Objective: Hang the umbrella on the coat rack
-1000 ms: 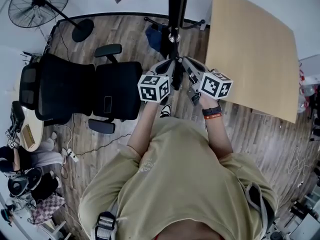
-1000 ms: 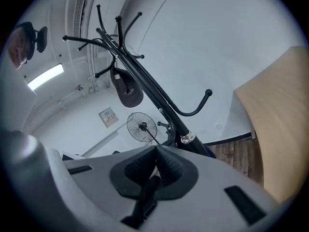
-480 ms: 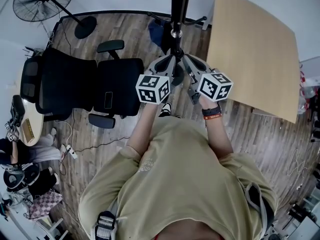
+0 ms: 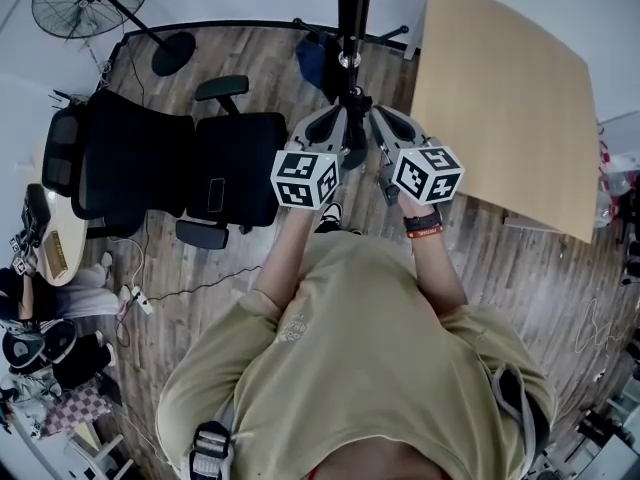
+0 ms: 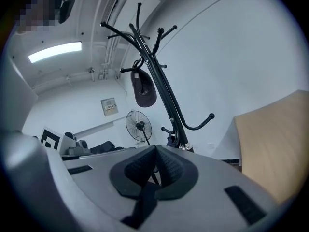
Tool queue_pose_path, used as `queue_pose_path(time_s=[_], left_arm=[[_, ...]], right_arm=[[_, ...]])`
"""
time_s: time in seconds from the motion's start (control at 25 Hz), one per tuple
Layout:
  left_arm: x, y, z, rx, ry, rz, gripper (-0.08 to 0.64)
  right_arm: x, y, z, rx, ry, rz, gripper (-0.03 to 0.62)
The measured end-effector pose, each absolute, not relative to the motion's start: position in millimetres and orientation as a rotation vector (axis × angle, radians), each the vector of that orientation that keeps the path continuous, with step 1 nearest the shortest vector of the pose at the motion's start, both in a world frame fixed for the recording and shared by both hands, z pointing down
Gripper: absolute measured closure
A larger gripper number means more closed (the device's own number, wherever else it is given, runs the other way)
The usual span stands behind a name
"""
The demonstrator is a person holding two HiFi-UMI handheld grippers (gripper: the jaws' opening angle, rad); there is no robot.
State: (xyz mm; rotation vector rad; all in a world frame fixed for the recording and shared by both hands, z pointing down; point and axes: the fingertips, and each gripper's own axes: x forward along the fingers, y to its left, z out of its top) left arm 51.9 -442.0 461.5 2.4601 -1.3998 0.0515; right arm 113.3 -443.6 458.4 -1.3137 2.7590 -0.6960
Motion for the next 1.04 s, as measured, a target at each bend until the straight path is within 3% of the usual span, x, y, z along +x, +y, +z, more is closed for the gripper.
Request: queue_pose_path(time_s=[1.04], left_arm=[[53.1,-441.9,467.3,2.44,-1.46,0.068,0.536]], right_arm=[[128.5,-445.0,479.1,-1.448,2.831,-0.591,0.577]])
